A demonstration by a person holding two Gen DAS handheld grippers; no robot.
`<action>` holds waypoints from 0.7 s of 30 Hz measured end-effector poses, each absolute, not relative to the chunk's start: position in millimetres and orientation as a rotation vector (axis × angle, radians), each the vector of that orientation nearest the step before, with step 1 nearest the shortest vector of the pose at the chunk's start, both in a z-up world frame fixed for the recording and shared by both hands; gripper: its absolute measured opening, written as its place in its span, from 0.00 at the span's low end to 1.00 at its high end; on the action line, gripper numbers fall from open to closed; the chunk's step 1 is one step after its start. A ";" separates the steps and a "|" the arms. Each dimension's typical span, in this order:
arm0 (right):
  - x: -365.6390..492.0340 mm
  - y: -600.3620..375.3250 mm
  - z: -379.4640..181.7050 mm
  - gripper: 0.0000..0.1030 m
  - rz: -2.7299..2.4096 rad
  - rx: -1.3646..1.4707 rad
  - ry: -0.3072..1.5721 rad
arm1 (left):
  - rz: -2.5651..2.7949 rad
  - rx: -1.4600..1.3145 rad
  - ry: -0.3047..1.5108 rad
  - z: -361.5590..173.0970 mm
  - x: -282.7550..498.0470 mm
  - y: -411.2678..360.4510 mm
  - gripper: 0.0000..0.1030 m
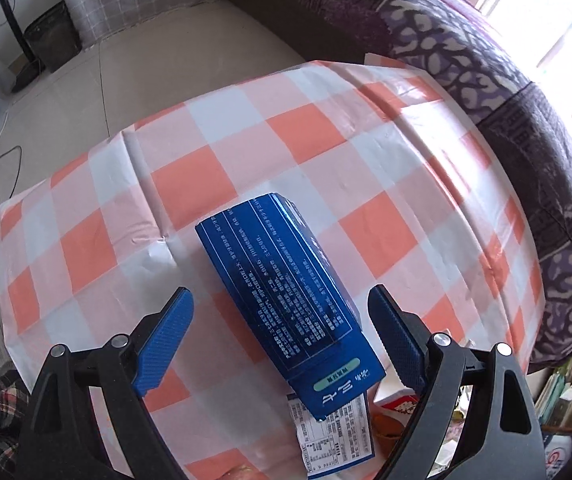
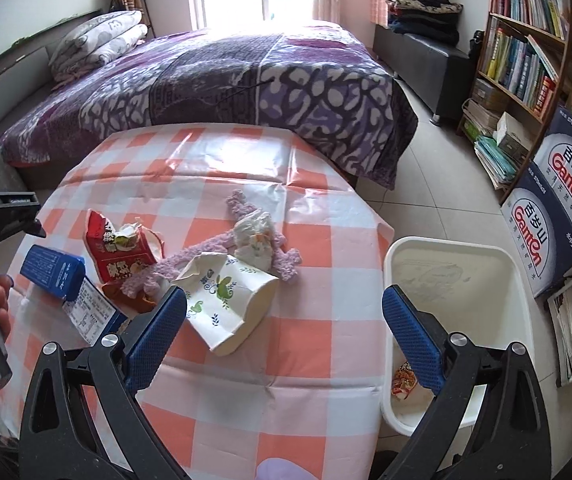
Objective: Collect trash
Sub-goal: 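Grasp the blue box with the left tool, then lift the blue box with the left tool while the right tool grasps the white-and-blue carton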
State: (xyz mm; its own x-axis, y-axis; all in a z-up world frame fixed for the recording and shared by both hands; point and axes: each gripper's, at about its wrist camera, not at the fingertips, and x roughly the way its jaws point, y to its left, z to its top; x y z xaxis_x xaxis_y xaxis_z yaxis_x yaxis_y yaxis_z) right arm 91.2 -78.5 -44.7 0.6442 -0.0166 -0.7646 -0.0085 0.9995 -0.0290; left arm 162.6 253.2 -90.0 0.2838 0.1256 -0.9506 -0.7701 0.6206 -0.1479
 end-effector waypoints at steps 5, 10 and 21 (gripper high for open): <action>94.3 -40.9 -55.4 0.92 0.105 -0.129 0.869 | 0.623 -0.756 1.187 -113.5 170.9 266.1 0.84; 92.8 -5.0 -67.2 0.92 0.217 -0.208 0.882 | 0.545 -0.736 1.223 -126.5 174.5 270.8 0.72; 94.4 53.8 -93.8 0.92 0.432 -0.313 0.958 | 0.383 -0.552 1.199 -99.4 158.1 283.5 0.38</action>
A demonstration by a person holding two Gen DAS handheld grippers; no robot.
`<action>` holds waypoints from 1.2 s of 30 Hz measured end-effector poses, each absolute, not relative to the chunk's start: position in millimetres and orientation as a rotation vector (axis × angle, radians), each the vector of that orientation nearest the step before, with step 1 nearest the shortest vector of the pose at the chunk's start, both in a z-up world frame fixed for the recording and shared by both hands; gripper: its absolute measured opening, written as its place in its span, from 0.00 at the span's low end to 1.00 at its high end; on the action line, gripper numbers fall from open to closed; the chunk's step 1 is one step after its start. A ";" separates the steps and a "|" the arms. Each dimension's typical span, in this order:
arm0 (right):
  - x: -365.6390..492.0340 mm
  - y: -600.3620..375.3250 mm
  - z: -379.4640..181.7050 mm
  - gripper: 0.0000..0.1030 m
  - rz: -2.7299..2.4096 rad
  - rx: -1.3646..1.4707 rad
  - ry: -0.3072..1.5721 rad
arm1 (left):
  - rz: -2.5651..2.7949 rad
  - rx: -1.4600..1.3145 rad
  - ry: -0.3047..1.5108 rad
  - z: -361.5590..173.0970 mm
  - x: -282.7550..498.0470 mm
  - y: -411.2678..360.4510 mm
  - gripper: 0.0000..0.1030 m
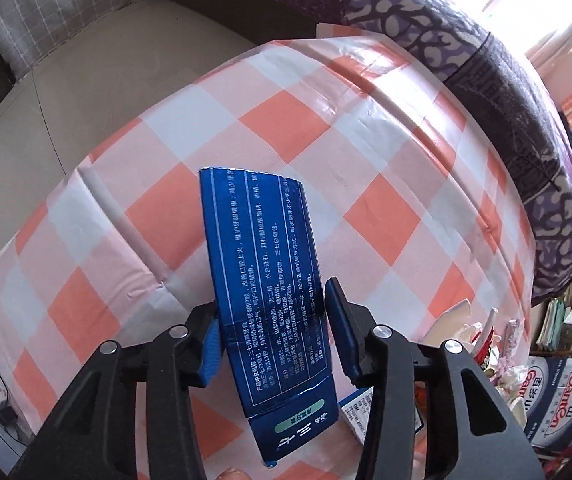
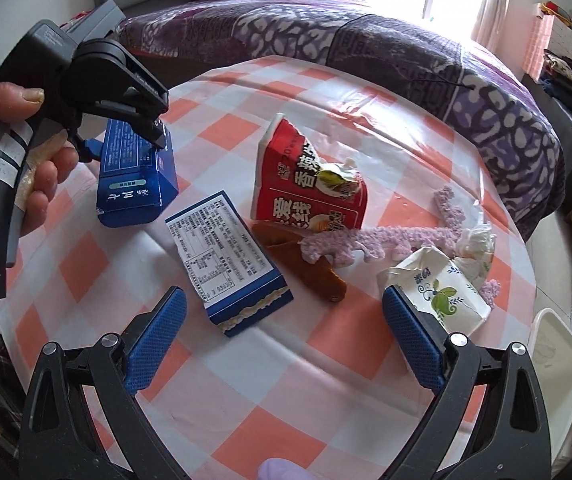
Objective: Collect trash
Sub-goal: 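Lift the blue box with the left tool while the right tool grasps the white-and-blue carton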
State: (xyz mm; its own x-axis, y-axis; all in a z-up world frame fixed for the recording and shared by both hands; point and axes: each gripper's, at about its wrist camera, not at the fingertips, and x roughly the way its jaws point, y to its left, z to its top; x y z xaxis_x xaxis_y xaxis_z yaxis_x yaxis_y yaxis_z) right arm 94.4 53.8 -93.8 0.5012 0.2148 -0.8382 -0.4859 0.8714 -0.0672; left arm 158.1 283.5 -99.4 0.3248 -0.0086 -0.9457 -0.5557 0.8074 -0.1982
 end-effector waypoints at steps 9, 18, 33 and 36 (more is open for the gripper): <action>116.0 103.9 -120.9 0.92 0.549 -0.480 1.034 | 0.309 -0.466 1.163 -71.3 136.9 294.7 0.29; 121.8 123.3 -131.1 0.61 0.549 -0.583 1.032 | 0.263 -0.446 1.133 -58.0 131.7 297.6 0.29; 93.7 105.1 -89.2 0.54 0.405 -0.440 0.939 | 0.261 -0.475 1.054 -35.8 117.8 307.4 0.29; 92.0 94.3 -71.9 0.54 0.353 -0.394 0.900 | 0.261 -0.453 1.022 -25.6 115.1 301.3 0.29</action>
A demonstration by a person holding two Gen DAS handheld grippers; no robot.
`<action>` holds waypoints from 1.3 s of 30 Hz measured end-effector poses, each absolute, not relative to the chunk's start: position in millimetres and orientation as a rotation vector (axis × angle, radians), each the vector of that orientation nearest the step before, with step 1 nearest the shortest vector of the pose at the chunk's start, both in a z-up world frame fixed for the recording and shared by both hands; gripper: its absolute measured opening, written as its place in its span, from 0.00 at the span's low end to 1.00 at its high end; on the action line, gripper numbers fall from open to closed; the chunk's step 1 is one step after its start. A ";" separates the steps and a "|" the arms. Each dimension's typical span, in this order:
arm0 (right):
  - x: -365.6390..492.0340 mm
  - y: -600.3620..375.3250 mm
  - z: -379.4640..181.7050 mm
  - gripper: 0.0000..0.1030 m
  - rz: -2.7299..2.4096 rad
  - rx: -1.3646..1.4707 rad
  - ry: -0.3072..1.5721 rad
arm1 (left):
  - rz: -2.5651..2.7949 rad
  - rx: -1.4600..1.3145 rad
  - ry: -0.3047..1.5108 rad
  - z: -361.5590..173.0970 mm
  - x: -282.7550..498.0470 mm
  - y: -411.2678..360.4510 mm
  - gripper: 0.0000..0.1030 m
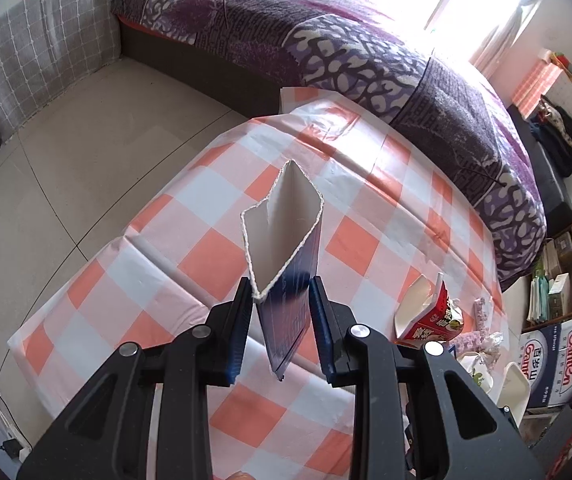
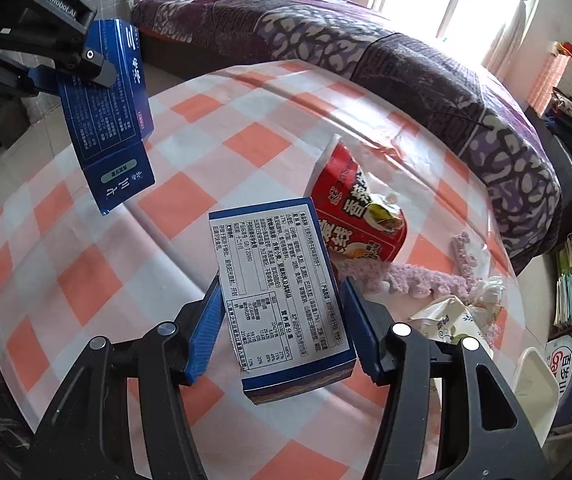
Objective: Collect trash
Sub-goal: 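Lift the blue box with the left tool while the right tool grasps the white-and-blue carton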
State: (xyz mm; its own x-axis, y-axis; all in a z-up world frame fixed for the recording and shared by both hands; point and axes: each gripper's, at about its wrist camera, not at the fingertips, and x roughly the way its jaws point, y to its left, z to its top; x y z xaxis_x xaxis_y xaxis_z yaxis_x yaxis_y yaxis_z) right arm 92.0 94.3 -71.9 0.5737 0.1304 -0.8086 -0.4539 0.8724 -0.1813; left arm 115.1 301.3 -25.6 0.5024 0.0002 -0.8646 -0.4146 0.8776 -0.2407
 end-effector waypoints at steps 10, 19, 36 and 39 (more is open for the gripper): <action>84.7 57.7 -30.6 0.54 0.215 -0.267 0.818 | 0.264 -0.412 0.938 -3.4 109.6 280.6 0.29; 78.5 9.6 -27.7 0.54 0.107 -0.160 0.771 | 0.279 -0.391 0.905 -1.6 109.6 260.9 0.29; 74.9 -27.9 -22.7 0.54 0.045 -0.137 0.729 | 0.225 -0.326 0.884 9.4 119.7 204.3 0.29; 75.0 -36.4 -19.6 0.54 0.036 -0.120 0.728 | 0.210 -0.318 0.882 12.1 121.8 192.7 0.29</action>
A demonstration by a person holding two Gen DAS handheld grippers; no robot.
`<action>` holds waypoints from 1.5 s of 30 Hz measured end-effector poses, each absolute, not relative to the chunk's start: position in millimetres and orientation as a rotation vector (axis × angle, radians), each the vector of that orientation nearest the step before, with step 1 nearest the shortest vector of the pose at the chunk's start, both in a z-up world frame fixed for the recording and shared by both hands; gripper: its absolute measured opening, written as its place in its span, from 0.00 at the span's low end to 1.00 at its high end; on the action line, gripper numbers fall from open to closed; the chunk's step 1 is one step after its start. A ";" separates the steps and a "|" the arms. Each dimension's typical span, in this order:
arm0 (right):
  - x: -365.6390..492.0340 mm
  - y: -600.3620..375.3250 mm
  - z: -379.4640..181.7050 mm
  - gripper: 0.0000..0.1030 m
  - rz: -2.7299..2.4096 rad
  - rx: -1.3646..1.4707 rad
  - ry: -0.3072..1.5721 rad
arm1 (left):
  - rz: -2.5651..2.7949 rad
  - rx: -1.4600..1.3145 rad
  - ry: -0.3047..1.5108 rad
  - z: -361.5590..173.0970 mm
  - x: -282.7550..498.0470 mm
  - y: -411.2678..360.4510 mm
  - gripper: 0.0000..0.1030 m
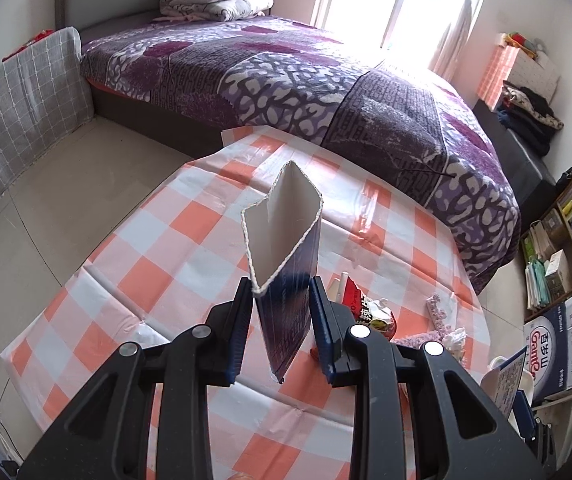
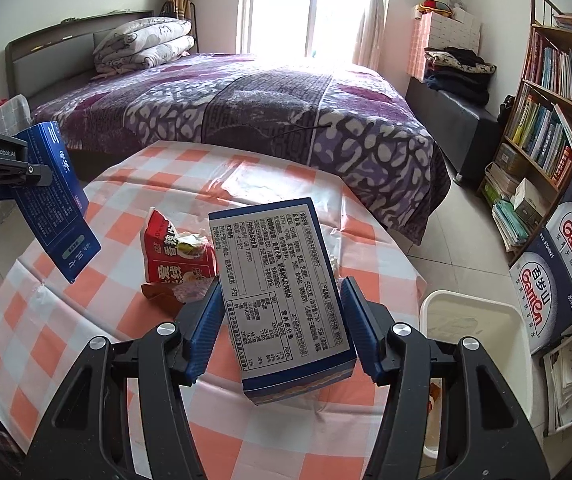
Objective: Collect trash
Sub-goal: 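Lift the blue box with the left tool while the right tool grasps the white-and-blue carton, then carry the blue box and carton over the white bin and open both tools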
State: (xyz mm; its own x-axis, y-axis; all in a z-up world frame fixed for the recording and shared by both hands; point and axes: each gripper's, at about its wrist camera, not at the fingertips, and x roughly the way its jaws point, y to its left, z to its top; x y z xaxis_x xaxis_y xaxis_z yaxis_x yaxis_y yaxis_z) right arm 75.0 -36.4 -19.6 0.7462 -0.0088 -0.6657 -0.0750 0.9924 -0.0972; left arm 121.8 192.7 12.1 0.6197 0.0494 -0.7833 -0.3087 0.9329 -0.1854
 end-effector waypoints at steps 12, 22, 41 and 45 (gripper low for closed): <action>73.1 -81.0 -7.4 0.54 -0.032 -0.047 0.715 | 0.159 -0.270 0.854 25.0 126.1 145.7 0.29; 75.3 -133.5 -3.2 0.54 -0.155 0.054 0.736 | 0.067 -0.210 0.866 23.4 128.2 91.3 0.28; 68.0 -263.1 -5.1 0.56 -0.457 0.296 0.814 | -0.207 -0.125 0.939 2.8 127.1 -37.2 0.29; 61.3 -288.5 -6.1 0.61 -0.509 0.367 0.825 | -0.277 -0.097 0.968 -6.8 123.1 -69.1 0.29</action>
State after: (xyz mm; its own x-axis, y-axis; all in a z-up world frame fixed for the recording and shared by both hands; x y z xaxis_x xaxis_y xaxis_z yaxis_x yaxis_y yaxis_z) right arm 61.3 -288.5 -6.1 0.5705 -0.2843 -0.7705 0.5613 0.8199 0.1131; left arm 123.1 -69.1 -6.8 0.5349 -0.2752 -0.7989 0.1894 0.9605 -0.2040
